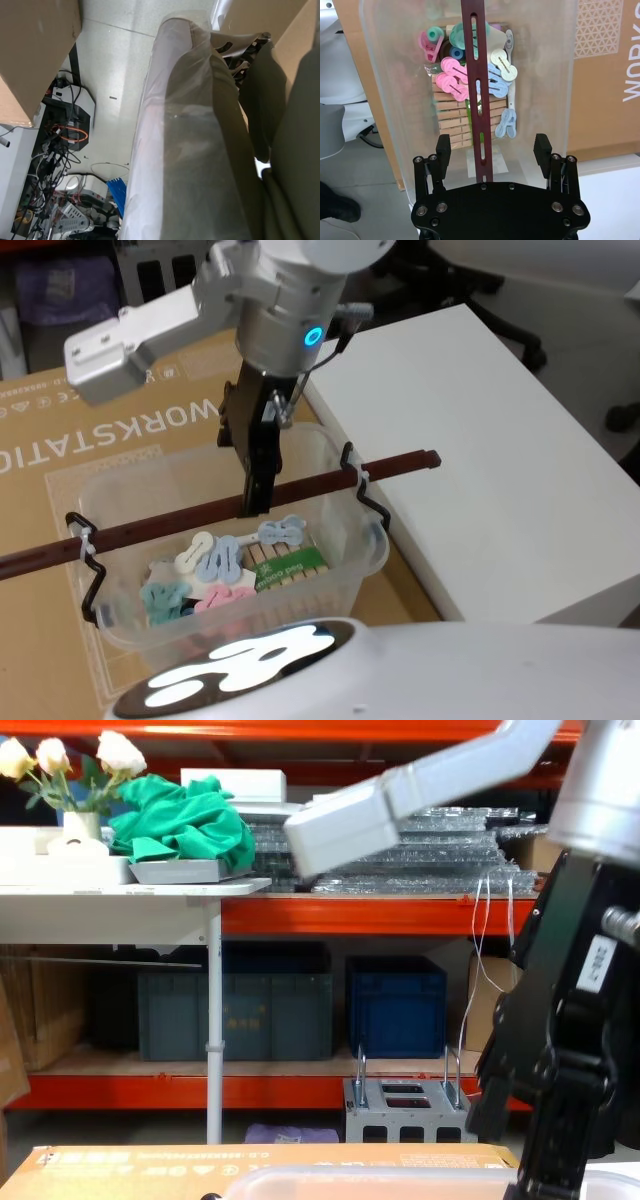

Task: Use one hand to grasp the basket and place it at the designated location.

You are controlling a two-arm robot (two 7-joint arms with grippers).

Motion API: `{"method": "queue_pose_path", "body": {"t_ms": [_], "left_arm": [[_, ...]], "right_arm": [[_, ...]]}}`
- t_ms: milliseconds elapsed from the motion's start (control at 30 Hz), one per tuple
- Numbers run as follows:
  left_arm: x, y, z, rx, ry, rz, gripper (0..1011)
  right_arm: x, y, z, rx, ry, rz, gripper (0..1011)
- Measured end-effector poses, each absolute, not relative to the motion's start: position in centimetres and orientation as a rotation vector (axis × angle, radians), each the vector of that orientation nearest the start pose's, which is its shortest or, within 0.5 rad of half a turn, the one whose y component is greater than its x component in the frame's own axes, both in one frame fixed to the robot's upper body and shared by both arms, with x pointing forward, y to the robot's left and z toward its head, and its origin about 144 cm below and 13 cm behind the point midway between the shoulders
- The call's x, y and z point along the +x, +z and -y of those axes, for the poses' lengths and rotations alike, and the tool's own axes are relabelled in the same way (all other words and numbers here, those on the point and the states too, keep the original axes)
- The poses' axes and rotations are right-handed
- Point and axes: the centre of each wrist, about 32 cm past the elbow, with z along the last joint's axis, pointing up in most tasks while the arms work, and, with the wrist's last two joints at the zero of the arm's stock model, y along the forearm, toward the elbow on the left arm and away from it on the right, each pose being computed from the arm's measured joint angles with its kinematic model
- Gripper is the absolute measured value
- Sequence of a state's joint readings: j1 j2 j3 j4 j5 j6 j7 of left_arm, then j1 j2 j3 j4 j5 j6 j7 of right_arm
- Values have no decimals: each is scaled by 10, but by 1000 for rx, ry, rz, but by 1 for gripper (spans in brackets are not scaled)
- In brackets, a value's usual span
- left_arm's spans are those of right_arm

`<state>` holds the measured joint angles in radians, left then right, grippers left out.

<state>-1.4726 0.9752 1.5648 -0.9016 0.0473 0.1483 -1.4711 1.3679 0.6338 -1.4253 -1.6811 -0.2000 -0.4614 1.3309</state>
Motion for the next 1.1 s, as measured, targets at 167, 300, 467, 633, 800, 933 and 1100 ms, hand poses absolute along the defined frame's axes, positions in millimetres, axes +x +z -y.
{"method": "queue_pose_path", "body": {"t_ms": [167, 300, 467, 633, 800, 933, 1100], "left_arm": [[616, 1396, -496, 1629, 178, -166, 0], [616, 1396, -496, 1629, 178, -165, 0], [616, 1396, -496, 1629, 178, -165, 0], [616, 1396, -496, 1629, 178, -165, 0], [616, 1396, -496, 1629, 178, -165, 0], [616, 1396, -496, 1629, 178, -165, 0], [616, 1396, -496, 1629, 178, -165, 0]], "right_arm": [[534, 1400, 115, -1103, 952, 1306, 1001], [535, 1394, 110, -1111, 964, 1302, 1001], [535, 1388, 104, -1120, 976, 1298, 1002], [535, 1380, 98, -1134, 993, 1292, 1001], [535, 1373, 92, -1150, 1008, 1287, 1002], [535, 1368, 89, -1156, 1018, 1283, 1001], [533, 1363, 85, -1159, 1034, 1280, 1001]]}}
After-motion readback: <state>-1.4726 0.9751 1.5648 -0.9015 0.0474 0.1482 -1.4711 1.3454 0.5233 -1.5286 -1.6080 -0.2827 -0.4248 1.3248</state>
